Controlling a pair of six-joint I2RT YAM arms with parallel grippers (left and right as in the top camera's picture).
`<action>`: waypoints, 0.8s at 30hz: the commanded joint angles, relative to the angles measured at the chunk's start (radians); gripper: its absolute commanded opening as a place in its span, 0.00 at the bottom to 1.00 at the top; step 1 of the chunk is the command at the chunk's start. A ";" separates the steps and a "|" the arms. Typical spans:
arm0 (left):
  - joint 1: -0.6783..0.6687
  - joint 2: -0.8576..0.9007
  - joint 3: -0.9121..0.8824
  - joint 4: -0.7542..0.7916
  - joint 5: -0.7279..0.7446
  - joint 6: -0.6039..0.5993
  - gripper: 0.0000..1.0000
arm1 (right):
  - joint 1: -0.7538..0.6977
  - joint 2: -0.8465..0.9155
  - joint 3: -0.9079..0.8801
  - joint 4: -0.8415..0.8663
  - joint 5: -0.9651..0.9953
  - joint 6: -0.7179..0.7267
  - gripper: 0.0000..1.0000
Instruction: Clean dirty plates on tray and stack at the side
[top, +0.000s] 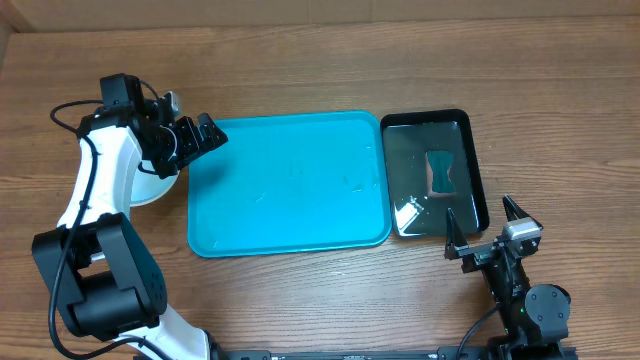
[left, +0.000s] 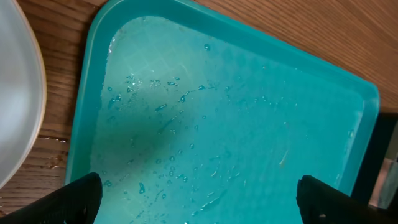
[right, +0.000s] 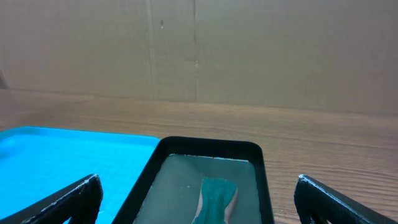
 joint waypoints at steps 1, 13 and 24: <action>-0.024 -0.010 -0.005 0.003 -0.054 0.019 1.00 | -0.003 -0.012 -0.010 0.003 0.008 -0.004 1.00; -0.224 -0.286 -0.005 0.003 -0.263 0.019 1.00 | -0.003 -0.012 -0.010 0.003 0.008 -0.004 1.00; -0.304 -0.558 -0.006 0.003 -0.263 0.019 1.00 | -0.003 -0.012 -0.010 0.003 0.008 -0.004 1.00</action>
